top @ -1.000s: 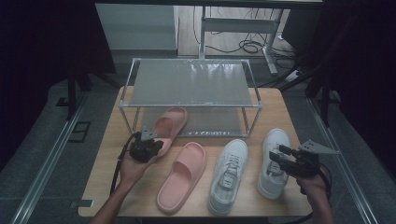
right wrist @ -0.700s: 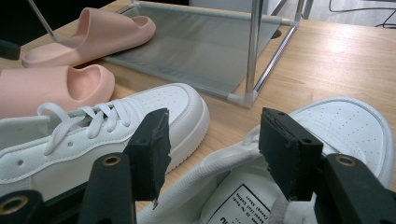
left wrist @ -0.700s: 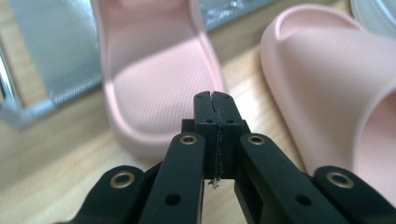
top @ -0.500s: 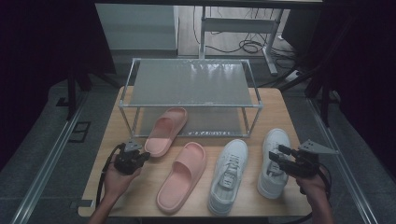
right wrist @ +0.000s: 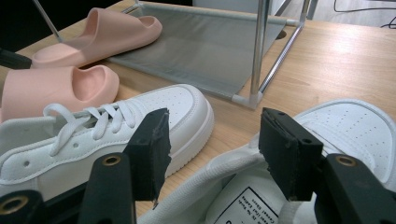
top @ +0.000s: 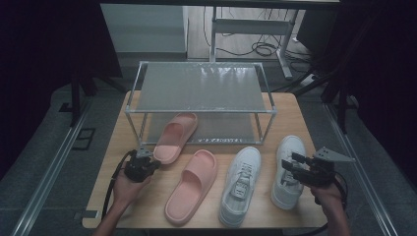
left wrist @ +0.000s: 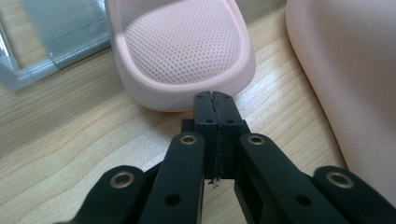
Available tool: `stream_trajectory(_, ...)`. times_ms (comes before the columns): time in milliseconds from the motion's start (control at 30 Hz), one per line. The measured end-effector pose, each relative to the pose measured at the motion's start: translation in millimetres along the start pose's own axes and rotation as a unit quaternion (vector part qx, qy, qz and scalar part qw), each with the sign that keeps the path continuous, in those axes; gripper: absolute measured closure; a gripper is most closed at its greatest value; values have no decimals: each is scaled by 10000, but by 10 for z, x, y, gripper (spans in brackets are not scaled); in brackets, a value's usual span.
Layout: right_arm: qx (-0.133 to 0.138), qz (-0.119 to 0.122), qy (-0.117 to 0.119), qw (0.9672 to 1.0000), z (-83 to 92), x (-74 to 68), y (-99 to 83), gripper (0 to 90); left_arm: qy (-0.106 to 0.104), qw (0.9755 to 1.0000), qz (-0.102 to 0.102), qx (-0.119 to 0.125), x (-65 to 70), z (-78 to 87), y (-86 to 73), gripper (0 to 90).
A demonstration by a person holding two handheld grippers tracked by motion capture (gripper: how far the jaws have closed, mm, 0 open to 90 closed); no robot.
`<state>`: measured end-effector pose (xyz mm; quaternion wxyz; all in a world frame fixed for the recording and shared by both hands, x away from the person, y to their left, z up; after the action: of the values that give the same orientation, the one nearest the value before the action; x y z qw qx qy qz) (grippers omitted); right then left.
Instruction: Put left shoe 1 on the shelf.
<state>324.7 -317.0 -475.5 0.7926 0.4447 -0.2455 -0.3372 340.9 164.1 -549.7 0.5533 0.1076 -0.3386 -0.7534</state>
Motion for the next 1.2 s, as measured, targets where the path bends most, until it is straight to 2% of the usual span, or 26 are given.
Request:
stream_trajectory(433, -3, -14, -9, 10000, -1, 9, -5, 436, 30, 10000, -6, -31, 31, -130, 118, 900)
stream_trajectory(500, 1, -16, -8, 10000, 0, 10, -4, 436, 10, 10000, -64, -43, 31, -146, 136, 900)
stream_trajectory(800, -4, -7, -8, 10000, -2, 8, -2, 436, -9, 10000, 7, -8, 61, -267, 241, 900)
stream_trajectory(1000, -4, -8, -15, 10000, 3, 11, -5, 436, -20, 10000, -71, -10, 93, -351, 327, 900)
stream_trajectory(1200, -10, -4, -12, 10000, -1, 13, -7, 436, -38, 10000, 20, 37, 133, -456, 409, 900)
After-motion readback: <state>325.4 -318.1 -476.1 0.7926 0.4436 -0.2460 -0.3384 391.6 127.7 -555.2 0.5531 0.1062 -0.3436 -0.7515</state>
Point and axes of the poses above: each handheld gripper's, and its own axes: z roughly backward along the jaws, y roughly out of its top, x roughly to its right, the point moved 6 cm from there along -z, roughly forward along the jaws, and after that the axes turned 14 degrees about z, right-handed, at the moved point
